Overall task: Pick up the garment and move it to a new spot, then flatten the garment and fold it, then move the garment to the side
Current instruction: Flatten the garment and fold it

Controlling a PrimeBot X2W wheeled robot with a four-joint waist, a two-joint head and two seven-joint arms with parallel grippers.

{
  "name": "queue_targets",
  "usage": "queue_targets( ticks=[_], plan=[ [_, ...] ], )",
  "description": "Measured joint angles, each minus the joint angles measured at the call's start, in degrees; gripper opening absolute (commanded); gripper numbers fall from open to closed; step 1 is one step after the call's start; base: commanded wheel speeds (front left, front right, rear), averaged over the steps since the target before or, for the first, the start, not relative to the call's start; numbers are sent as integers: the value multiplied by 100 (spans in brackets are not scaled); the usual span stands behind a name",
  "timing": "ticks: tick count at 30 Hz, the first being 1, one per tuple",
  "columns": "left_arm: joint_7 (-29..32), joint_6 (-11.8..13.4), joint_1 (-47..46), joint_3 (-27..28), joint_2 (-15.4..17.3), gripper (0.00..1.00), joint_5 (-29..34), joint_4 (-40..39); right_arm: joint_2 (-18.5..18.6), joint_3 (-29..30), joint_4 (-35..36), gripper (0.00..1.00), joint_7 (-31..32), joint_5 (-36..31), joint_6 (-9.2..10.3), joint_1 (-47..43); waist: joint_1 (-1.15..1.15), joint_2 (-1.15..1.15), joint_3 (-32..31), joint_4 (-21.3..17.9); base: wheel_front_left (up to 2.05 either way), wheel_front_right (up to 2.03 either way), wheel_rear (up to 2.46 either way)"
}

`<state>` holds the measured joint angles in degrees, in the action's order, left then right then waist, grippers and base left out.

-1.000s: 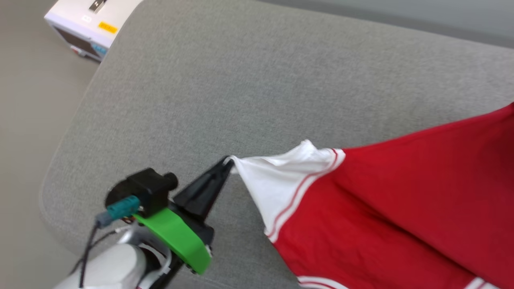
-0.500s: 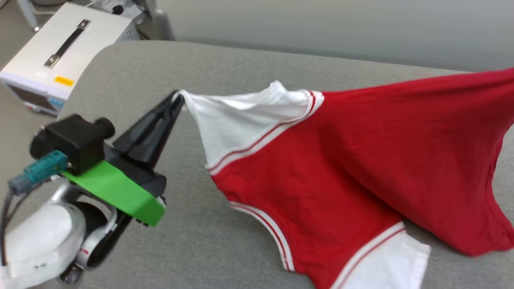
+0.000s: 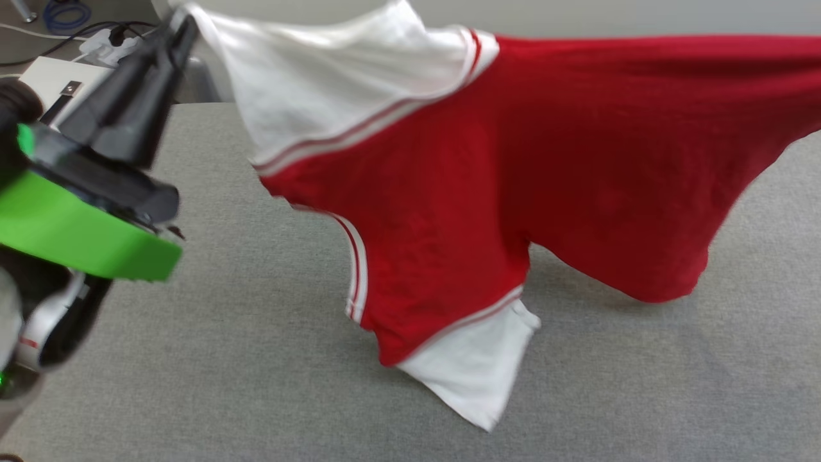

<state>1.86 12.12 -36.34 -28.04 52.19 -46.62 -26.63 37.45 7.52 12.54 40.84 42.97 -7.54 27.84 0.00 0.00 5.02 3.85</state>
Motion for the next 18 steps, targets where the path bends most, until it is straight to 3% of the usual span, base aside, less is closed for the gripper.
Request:
queue_targets(
  ticks=[3,8,12,18],
  plan=[
    [-13,26,-252,182,44,0,5,-47,-278,157,113,0,-26,174,0,57,0,0,43,-64,0,0,0],
    [65,-57,-736,323,194,0,59,-22,-368,261,300,0,-141,59,0,235,0,0,205,-138,0,0,0],
    [210,-268,-1255,364,277,0,183,164,-595,376,299,0,-229,74,0,532,0,0,406,-187,0,0,0],
    [519,-856,-2204,188,368,0,517,630,-605,341,202,0,-469,-229,0,1285,0,0,872,-245,0,0,0]
  ],
)
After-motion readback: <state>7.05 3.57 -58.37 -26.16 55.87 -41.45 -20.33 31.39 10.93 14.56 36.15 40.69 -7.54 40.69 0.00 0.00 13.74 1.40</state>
